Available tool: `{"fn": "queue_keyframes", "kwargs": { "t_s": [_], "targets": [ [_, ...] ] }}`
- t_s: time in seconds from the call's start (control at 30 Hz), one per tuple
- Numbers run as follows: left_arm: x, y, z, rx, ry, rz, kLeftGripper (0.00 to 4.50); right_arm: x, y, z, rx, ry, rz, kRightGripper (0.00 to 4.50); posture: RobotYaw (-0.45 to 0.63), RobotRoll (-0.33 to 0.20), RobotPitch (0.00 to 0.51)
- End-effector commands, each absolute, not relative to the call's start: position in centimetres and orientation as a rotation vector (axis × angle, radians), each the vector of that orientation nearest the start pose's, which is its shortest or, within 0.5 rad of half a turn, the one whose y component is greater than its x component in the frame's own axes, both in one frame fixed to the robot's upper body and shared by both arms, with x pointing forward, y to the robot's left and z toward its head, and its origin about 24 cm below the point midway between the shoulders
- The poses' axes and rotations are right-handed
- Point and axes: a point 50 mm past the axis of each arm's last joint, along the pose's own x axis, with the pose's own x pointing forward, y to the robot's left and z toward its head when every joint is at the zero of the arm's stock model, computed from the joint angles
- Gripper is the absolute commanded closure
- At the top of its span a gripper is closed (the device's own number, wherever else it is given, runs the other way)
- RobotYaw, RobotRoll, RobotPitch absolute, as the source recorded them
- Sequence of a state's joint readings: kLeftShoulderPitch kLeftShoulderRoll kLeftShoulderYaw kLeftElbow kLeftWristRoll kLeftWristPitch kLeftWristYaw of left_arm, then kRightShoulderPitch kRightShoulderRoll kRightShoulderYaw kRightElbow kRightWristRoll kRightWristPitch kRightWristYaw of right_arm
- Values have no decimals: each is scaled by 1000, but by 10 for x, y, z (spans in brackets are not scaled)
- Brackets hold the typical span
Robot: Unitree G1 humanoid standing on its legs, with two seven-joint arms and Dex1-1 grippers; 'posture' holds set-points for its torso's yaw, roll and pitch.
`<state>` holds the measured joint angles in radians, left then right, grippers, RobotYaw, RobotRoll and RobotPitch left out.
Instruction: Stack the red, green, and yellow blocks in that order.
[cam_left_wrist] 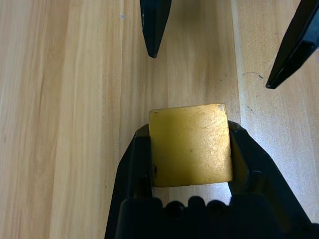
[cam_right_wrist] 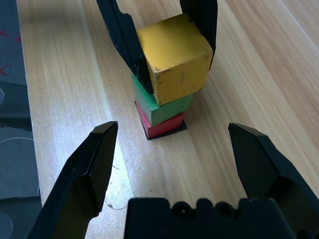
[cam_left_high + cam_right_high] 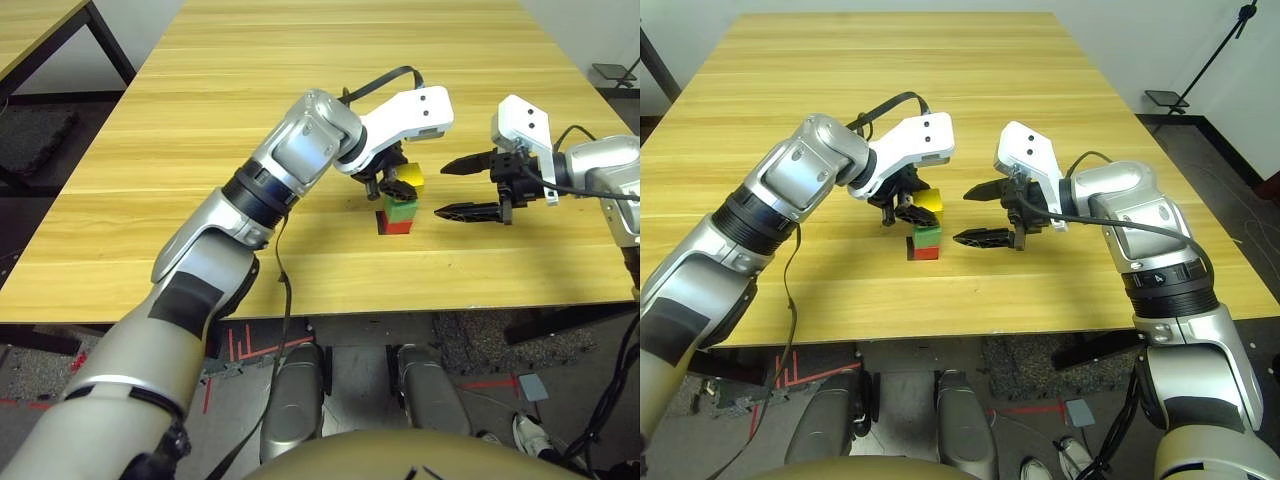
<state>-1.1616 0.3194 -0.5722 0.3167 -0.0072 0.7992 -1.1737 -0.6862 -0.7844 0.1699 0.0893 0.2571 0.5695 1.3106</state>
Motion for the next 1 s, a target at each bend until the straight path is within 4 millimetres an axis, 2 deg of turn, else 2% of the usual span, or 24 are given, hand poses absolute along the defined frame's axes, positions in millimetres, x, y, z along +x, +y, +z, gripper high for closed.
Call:
{"fn": "queue_keyframes", "kwargs": {
  "t_s": [0.03,0.43,0.67,0.73,0.8,0.9,1.0],
  "targets": [
    [335,30,204,751,500,-1330,2462,310,-201,185,-450,383,1213,0,144,-37,93],
    [332,28,202,731,500,-1335,2462,312,-201,184,-456,383,1205,0,141,-36,92],
    [333,26,199,724,502,-1323,204,311,-202,185,-456,384,1198,0,138,-39,91],
    [332,25,202,705,499,-1324,62,311,-204,186,-457,383,1194,0,142,-45,87],
    [329,24,213,633,465,-1334,62,312,-206,189,-453,376,1185,0,148,-54,82],
    [321,28,242,447,388,-1338,62,312,-209,198,-419,349,1168,0,154,-62,77],
    [315,51,274,213,275,-1269,62,316,-217,218,-317,259,1103,0,159,-76,69]
  ]
}}
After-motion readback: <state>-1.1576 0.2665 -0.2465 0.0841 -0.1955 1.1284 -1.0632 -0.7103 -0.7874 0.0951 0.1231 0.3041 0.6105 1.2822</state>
